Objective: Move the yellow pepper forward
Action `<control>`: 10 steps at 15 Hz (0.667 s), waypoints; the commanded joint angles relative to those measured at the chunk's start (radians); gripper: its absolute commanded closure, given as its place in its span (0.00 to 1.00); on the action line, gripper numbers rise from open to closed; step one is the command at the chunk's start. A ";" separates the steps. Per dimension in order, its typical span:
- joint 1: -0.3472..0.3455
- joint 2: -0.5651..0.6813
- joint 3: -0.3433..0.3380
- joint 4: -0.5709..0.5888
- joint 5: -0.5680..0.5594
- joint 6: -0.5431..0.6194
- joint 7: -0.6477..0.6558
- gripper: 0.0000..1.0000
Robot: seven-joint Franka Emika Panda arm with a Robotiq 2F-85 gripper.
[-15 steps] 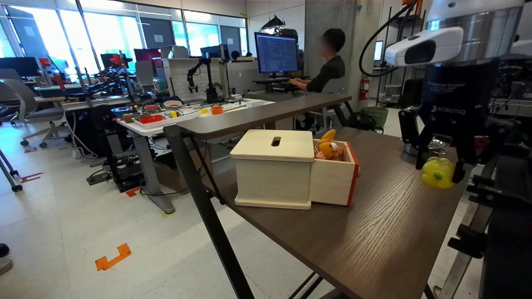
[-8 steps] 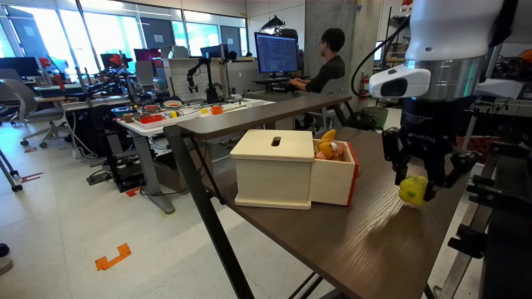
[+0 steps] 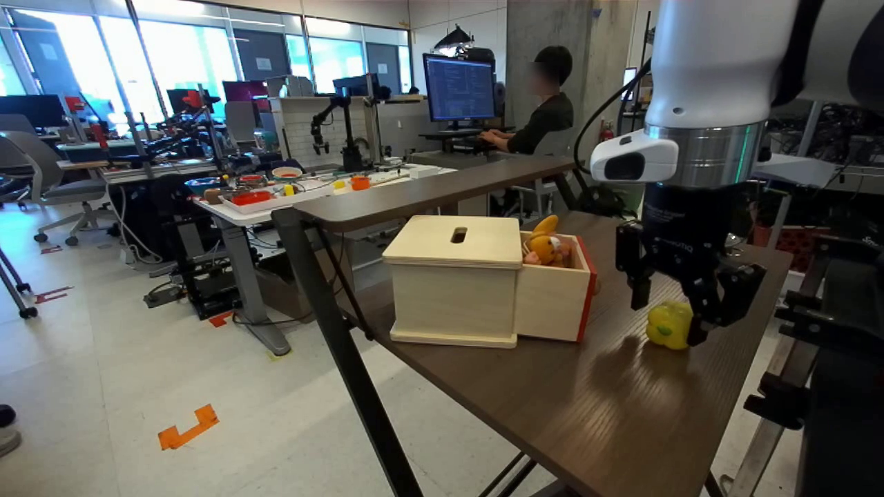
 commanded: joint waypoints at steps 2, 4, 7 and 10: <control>-0.025 -0.036 0.007 -0.005 0.015 -0.012 -0.007 0.00; -0.052 -0.085 0.018 -0.024 0.042 -0.005 -0.013 0.00; -0.125 -0.166 0.065 -0.063 0.122 0.000 -0.069 0.00; -0.122 -0.137 0.062 -0.037 0.150 -0.007 -0.092 0.00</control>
